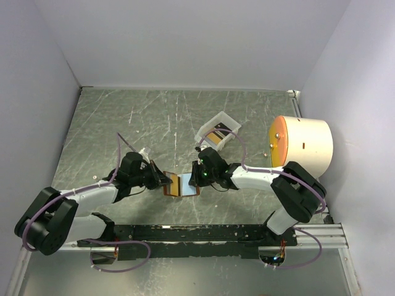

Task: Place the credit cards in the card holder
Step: Insert the credit card into the card holder.

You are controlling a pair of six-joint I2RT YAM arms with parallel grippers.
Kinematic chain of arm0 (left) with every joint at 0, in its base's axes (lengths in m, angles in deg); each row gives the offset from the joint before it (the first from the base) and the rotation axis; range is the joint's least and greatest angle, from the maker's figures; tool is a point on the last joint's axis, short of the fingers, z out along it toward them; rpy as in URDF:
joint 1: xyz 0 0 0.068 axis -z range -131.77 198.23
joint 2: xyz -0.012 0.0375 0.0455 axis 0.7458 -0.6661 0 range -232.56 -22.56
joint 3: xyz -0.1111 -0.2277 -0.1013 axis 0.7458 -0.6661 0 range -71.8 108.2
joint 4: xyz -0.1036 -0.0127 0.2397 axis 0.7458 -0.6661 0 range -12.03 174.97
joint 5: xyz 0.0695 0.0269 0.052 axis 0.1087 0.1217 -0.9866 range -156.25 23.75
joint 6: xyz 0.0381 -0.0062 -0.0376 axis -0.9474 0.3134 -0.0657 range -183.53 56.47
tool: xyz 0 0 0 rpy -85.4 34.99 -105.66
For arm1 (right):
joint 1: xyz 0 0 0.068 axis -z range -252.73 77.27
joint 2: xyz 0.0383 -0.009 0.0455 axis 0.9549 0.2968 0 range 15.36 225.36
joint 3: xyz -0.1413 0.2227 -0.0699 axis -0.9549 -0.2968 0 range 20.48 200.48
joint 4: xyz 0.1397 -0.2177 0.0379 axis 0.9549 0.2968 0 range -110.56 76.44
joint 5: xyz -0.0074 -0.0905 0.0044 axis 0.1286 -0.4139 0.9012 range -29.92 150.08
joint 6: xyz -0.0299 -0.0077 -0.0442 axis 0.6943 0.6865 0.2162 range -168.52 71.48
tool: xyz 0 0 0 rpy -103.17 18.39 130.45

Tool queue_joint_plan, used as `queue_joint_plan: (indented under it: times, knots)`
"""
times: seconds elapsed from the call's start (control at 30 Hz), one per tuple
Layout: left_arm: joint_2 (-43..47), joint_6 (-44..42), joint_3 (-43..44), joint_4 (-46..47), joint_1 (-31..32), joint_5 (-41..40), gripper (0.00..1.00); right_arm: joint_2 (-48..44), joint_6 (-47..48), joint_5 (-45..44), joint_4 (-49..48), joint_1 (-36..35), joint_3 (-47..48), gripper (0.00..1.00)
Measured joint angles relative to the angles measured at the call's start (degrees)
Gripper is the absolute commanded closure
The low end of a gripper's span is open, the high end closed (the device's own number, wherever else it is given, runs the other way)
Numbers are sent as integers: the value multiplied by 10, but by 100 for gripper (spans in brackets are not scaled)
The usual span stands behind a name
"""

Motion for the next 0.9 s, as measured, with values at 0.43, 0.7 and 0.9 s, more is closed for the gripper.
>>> queue_joint_plan:
  times: [0.43,0.7,0.9]
  knots:
    - [-39,-21,-5,14,0,-8,93,-4,0,0,8,0,0,82]
    - [-20,-71,5,-21,0,-37,93,-4,0,-2,16,0,3,82]
    - [-16,-100,16,-31,0,-42,93,-4,0,-2,18,0,4,83]
